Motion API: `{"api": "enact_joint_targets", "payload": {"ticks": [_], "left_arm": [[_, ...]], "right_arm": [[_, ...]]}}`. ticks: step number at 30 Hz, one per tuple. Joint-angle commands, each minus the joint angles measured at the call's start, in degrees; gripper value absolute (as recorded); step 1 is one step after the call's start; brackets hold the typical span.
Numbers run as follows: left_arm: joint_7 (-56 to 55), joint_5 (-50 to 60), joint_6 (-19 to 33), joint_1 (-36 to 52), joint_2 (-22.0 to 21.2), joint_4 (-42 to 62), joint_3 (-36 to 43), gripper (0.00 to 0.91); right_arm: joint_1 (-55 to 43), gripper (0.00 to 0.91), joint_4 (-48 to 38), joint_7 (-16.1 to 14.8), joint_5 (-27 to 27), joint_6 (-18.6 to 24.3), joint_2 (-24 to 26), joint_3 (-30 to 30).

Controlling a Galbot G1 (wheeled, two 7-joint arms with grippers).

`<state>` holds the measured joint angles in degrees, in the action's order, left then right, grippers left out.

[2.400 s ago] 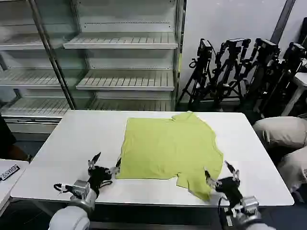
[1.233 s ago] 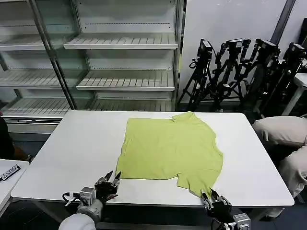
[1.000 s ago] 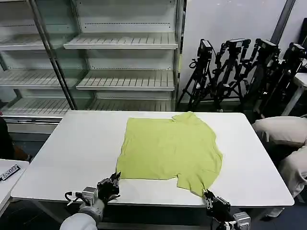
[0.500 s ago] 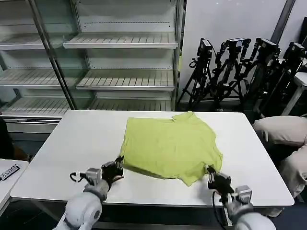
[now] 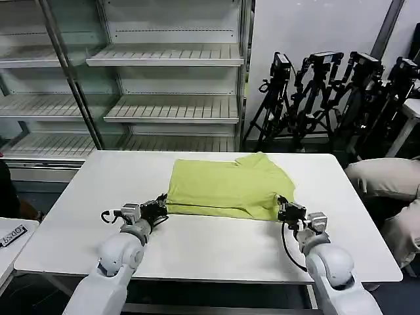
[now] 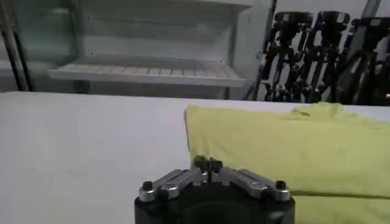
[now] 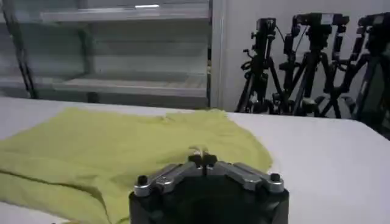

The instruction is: Fold and organize the clothes.

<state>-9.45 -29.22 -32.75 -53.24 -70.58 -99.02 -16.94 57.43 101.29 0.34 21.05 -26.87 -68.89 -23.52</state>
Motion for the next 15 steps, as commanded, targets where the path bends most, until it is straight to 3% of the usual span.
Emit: {"api": "enact_joint_targets", "payload": {"ticks": [1,2,3,4,7,12,15], "left_arm": [[0.38,-0.50,0.21,3.34,-0.45,4.32,0.46,0.020],[0.59,-0.25,0.68,3.45,-0.34,4.14,0.80,0.101],[0.89,-0.05,0.90,3.52,-0.34,4.03,1.00,0.736],[1.15,0.43,1.03,3.86,-0.35,3.94,1.23,0.907],[0.90,2.14,0.82,5.15,-0.56,5.36,2.02,0.907],[0.47,2.61,0.81,4.28,-0.22,5.01,1.71,0.907],[0.33,2.54,0.90,3.03,0.36,2.98,1.34,0.907]], "right_arm": [[-4.77,0.000,-4.69,0.00,-0.50,-0.01,-0.50,1.34],[-4.68,0.000,-4.69,-0.02,-0.49,0.00,-0.46,1.28],[-4.55,0.574,-4.68,-0.12,-0.48,0.06,-0.46,1.18],[-4.37,0.907,-4.70,-0.21,-0.48,0.19,-0.44,1.06],[-4.30,0.907,-5.31,0.39,-1.65,0.34,-0.73,1.11],[-3.47,0.907,-6.26,0.92,-0.22,5.06,-1.49,0.78],[-2.43,0.907,-4.94,0.97,-0.20,4.33,-0.97,-0.01]]}}
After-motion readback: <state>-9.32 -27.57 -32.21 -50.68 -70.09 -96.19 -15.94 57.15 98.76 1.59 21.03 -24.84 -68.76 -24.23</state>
